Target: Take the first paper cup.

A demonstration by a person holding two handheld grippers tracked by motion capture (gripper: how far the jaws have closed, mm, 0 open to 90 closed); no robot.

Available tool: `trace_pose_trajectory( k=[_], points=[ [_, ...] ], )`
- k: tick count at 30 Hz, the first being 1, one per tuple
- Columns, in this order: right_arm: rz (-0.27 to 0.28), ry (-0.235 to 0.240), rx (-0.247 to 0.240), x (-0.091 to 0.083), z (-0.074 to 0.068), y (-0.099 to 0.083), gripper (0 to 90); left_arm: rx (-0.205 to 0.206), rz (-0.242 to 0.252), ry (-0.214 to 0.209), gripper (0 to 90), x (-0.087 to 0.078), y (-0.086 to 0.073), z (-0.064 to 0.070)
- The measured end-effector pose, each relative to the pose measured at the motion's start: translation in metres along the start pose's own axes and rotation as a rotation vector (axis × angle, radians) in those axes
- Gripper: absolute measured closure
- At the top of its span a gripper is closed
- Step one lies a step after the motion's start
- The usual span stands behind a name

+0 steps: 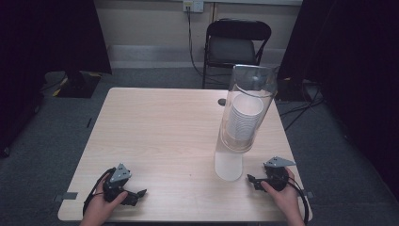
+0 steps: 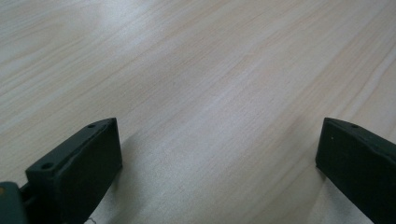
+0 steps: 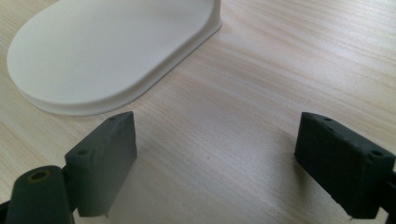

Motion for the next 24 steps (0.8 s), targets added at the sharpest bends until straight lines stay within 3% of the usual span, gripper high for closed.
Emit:
trace_pose_trajectory(
  k=[11,13,15,20,24],
  points=[
    [0.002,-0.015,0.008,-0.001,-0.003,0.0,12.8,0.0,0.0,0.0,0.0,0.0,0.0,0.0],
    [0.001,0.005,0.005,-0.002,-0.008,0.002,16.5,0.0,0.0,0.0,0.0,0.0,0.0,0.0],
    [0.059,0.038,0.009,-0.007,-0.017,0.01,19.0,0.0,-0.001,0.0,0.0,0.0,0.0,0.0],
    [0.191,0.111,0.038,-0.02,-0.04,0.04,14.8,0.001,-0.001,0.0,0.0,0.0,0.0,0.0],
    [0.267,0.118,-0.01,-0.022,-0.055,0.063,15.4,0.0,0.0,0.0,0.0,0.0,0.0,0.0]
  ],
)
Point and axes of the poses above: each handheld gripper's, and its own axes: x roughly forward along the jaws, y roughly out of its top, z roughly to its right, the point moved 5 cm from there along x, roughly forward along the jaws, and after that the axes turned 2 degrees about y, right-handed, at the moved point
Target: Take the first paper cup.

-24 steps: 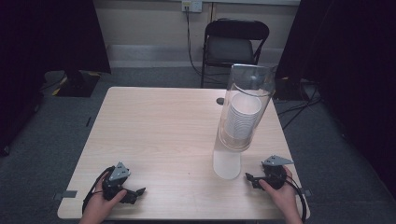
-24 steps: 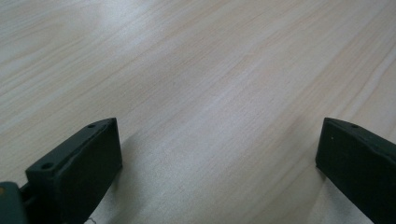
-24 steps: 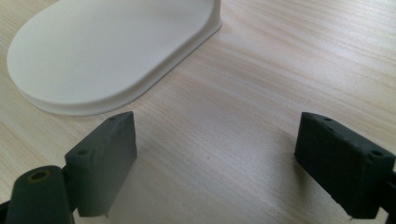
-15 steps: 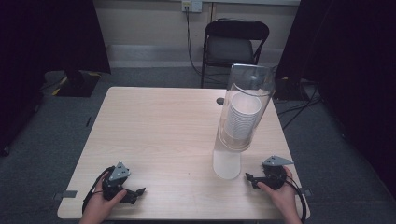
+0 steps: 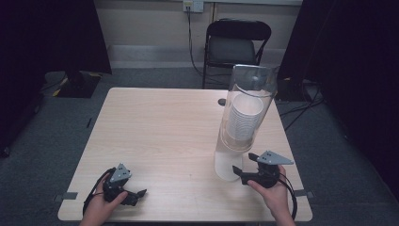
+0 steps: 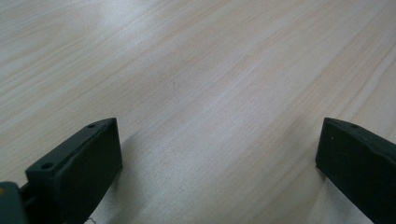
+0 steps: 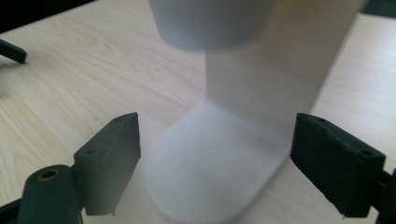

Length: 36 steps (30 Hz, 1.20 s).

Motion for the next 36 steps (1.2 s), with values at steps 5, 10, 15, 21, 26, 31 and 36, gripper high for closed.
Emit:
trace_pose_trajectory(
  k=[5,10,15,21,26,31,36],
  points=[
    [0.054,0.004,-0.015,0.007,-0.006,0.017,15.4,0.0,0.0,0.0,0.0,0.0,0.0,0.0],
    [0.093,0.013,-0.027,0.008,-0.011,0.03,15.5,-0.001,-0.001,0.0,0.0,0.0,0.0,0.0],
    [0.136,0.028,-0.011,0.01,-0.011,0.042,14.8,0.0,0.0,0.0,0.0,0.0,0.0,0.0],
    [0.16,0.002,-0.02,0.014,-0.008,0.049,16.8,0.0,0.0,0.0,0.0,0.0,0.0,0.0],
    [0.165,-0.013,-0.038,0.021,-0.006,0.047,21.4,0.0,0.0,0.0,0.0,0.0,0.0,0.0],
    [0.185,-0.021,-0.046,0.024,-0.007,0.049,26.3,-0.001,0.0,0.0,0.0,0.0,0.0,0.0],
    [0.195,-0.019,-0.034,0.024,-0.004,0.049,32.2,0.0,0.0,0.0,0.0,0.0,0.0,0.0]
  ],
)
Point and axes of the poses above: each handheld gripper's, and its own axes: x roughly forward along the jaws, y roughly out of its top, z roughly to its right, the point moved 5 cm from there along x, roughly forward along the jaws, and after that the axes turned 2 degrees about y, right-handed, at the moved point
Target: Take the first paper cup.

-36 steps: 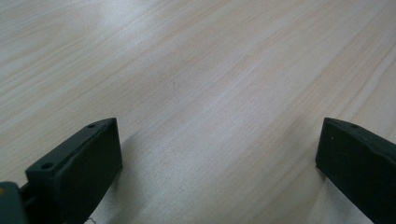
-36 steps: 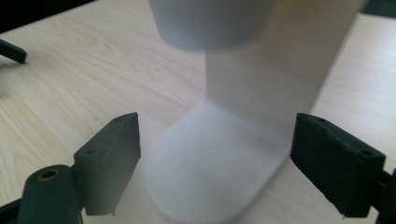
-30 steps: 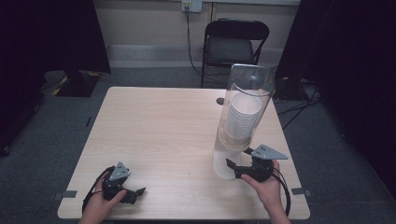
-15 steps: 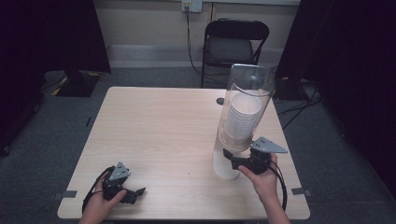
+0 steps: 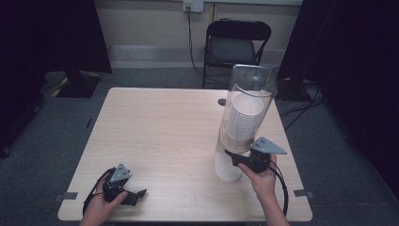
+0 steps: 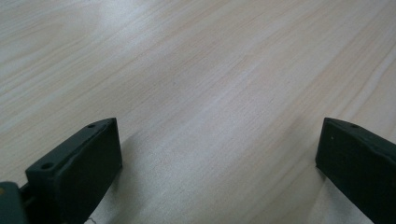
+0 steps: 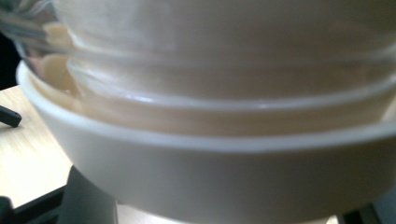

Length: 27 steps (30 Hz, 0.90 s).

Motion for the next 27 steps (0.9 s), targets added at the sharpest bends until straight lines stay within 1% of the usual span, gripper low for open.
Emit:
trace_pose_trajectory(
  k=[2,3,7,9,14,18,20,27],
  points=[
    [0.009,0.011,0.003,0.0005,0.0004,-0.0002,32.7,0.001,0.0,0.0,0.0,0.0,0.0,0.0],
    [0.003,0.005,-0.003,-0.0001,0.0008,-0.0006,33.0,0.0,-0.001,0.0,0.0,-0.0001,-0.0001,0.0],
    [0.01,-0.002,0.001,0.0001,0.0,-0.002,33.8,0.0,-0.001,0.0,0.0,-0.0001,-0.0001,0.0],
    [0.022,0.001,-0.007,0.0004,0.0001,-0.0029,34.0,0.0,0.0,0.0,0.0,0.0,0.0,0.0],
    [0.011,-0.01,-0.014,0.0001,-0.0012,-0.0034,34.3,0.0,0.0,0.0,0.0,0.0,0.0,0.0],
    [0.021,-0.011,-0.015,0.0004,-0.0008,-0.0043,34.5,0.001,0.0,0.001,0.0,0.0,0.0,0.0],
    [0.008,-0.012,-0.017,-0.0002,-0.0013,-0.0042,34.6,0.0,0.0,0.001,0.0,0.0,0.0,0.0],
    [-0.003,-0.008,-0.03,0.0005,-0.0009,-0.0033,34.7,0.0,0.001,0.0,0.0,0.0,0.0,0.0001]
  ],
)
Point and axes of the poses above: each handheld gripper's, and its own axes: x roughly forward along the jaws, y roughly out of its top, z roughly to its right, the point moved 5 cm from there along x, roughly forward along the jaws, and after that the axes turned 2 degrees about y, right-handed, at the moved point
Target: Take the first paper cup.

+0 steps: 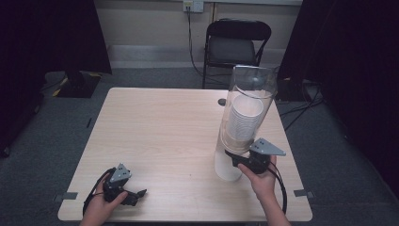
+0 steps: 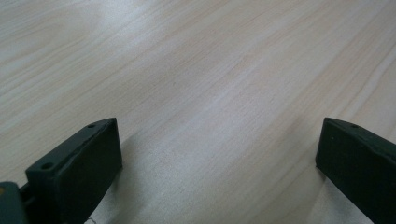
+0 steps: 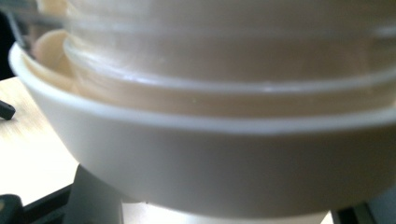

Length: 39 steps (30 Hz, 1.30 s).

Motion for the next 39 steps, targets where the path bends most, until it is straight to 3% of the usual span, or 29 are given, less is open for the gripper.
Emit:
trace_pose_trajectory(
  k=[17,19,20,21,23,24,25,27,29,30,32,36,39],
  points=[
    [0.002,-0.004,-0.004,0.001,0.001,-0.003,35.3,0.0,0.0,0.0,0.0,0.0,0.0,0.0],
    [-0.054,-0.011,-0.013,0.005,0.001,-0.01,36.3,0.001,-0.001,0.0,0.0,0.0,0.0,0.0],
    [-0.12,-0.018,-0.002,0.007,0.002,-0.026,37.1,0.001,-0.002,0.0,0.0,0.0,0.0,0.0],
    [-0.075,-0.008,0.012,0.009,0.004,-0.034,37.3,0.0,0.0,0.0,0.0,0.0,0.0,0.0],
    [-0.228,-0.018,0.02,0.012,0.004,-0.065,37.1,0.0,0.0,0.0,0.0,0.0,0.0,0.0],
    [-0.262,-0.001,0.036,0.013,0.003,-0.075,37.0,-0.001,-0.002,-0.001,0.0,0.0,0.0,0.0],
    [-0.28,-0.009,0.018,0.012,0.003,-0.076,36.9,0.004,-0.005,-0.002,0.0,0.0,0.0,-0.001],
    [-0.25,-0.016,0.035,0.009,0.006,-0.067,36.8,0.012,-0.009,-0.003,0.0,0.0,0.001,-0.002],
    [-0.293,-0.026,-0.023,0.007,0.011,-0.059,36.5,0.012,-0.009,-0.002,0.0,0.001,0.001,-0.002],
    [-0.296,-0.02,-0.028,0.007,0.012,-0.059,36.4,0.01,-0.007,0.0,0.0,0.001,0.001,-0.002],
    [-0.338,-0.018,-0.049,0.007,0.015,-0.071,36.2,0.006,-0.004,0.0,0.0,0.001,0.001,-0.002],
    [-0.342,-0.03,-0.018,0.001,0.017,-0.085,36.0,0.006,-0.004,0.001,0.0,0.001,0.001,-0.002],
    [-0.361,-0.04,-0.04,-0.007,0.02,-0.084,36.0,0.003,-0.002,0.001,0.0,0.001,0.001,-0.002]
  ],
)
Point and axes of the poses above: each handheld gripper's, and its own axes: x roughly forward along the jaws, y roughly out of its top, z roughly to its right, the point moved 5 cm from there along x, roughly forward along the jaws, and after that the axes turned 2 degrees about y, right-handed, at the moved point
